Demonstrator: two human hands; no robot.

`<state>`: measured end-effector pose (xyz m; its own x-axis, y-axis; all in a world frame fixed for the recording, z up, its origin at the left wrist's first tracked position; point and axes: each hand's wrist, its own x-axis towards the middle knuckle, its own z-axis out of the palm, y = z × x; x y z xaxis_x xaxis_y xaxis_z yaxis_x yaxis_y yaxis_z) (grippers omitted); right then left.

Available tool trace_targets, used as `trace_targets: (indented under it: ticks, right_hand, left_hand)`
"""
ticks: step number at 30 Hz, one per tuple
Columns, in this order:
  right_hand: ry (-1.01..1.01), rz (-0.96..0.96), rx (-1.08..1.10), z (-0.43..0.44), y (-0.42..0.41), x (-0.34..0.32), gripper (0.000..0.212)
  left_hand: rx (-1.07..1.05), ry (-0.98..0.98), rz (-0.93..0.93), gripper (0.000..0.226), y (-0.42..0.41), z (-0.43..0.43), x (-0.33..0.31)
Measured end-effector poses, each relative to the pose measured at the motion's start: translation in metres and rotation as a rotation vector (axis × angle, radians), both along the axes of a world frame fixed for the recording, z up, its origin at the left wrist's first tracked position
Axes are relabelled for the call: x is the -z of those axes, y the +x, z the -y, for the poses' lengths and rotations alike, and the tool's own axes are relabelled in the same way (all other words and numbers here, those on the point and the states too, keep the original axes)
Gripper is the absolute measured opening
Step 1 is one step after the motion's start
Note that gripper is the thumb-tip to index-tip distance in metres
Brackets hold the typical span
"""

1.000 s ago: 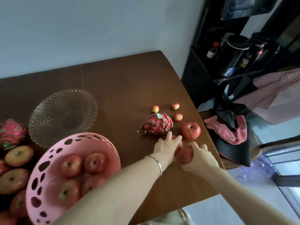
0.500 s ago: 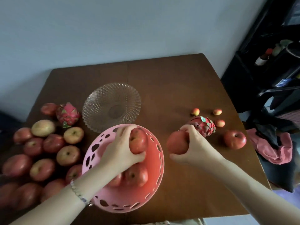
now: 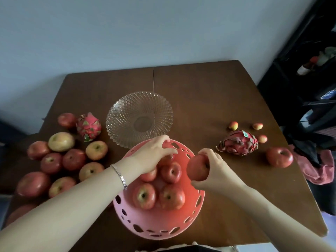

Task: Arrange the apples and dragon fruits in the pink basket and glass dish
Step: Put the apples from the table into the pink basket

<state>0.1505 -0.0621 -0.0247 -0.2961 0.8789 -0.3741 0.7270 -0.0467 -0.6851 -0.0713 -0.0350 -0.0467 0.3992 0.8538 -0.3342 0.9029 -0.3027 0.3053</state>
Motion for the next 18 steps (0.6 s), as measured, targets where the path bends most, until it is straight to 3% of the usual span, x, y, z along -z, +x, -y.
trace_targets:
  ticks: [4,10,14,18]
  right_hand:
    - [0.018,-0.015,-0.001,0.002,-0.001,0.001,0.070]
    - [0.073,0.068,-0.012,0.005,-0.008,0.008,0.074]
    - [0.219,0.183,-0.140,0.000,-0.020,0.010,0.078]
    - [0.320,0.259,-0.283,-0.008,-0.035,0.014,0.079]
  left_hand:
    - [-0.010,0.014,-0.065,0.074,-0.001,0.004,0.001]
    - [-0.460,0.079,0.042,0.077,0.016,0.015,0.011]
    - [-0.493,0.067,0.172,0.072,0.014,0.015,0.012]
    - [-0.459,0.017,0.171,0.071,0.011,0.014,0.011]
